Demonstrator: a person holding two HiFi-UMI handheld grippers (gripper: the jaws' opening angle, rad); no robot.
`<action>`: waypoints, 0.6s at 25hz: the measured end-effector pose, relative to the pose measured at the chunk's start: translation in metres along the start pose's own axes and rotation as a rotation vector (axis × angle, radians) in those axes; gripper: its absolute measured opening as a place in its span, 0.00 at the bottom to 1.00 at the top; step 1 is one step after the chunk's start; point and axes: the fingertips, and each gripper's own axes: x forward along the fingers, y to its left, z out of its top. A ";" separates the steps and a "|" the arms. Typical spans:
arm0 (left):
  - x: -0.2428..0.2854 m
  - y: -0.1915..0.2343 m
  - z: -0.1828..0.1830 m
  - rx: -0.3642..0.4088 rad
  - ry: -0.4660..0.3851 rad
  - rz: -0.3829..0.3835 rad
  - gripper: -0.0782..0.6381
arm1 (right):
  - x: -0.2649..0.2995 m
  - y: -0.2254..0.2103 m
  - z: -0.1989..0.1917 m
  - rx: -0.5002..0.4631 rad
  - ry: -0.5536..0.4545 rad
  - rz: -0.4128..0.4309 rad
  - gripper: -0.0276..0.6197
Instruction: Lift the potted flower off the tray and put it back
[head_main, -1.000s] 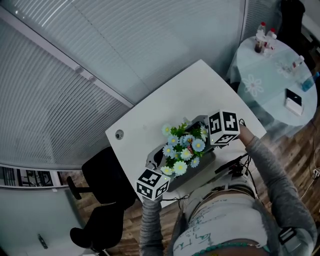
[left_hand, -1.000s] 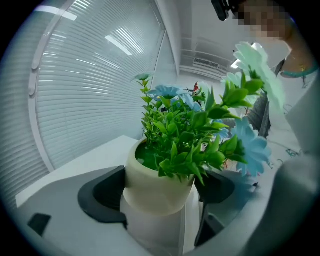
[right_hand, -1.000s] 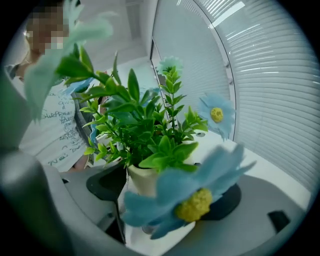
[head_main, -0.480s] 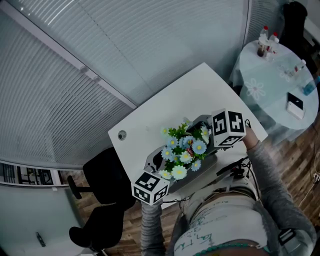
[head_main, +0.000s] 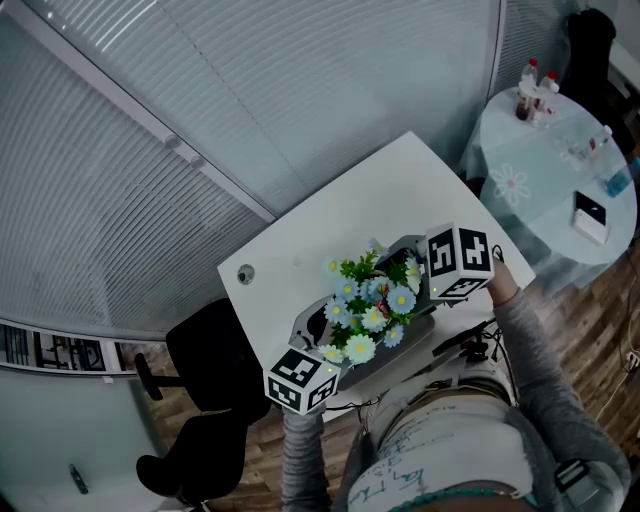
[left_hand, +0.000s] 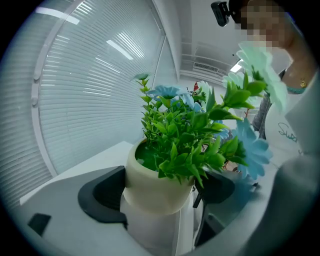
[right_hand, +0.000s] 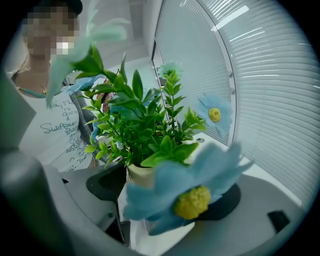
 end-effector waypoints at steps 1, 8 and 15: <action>0.000 0.000 0.000 -0.001 -0.001 -0.001 0.73 | 0.000 0.000 0.000 0.002 -0.001 0.000 0.66; -0.002 0.000 0.001 0.004 -0.001 -0.002 0.73 | 0.000 0.001 0.002 -0.001 0.004 -0.005 0.66; -0.003 0.001 0.003 0.003 -0.006 0.005 0.73 | -0.001 0.000 0.004 -0.002 0.002 -0.003 0.66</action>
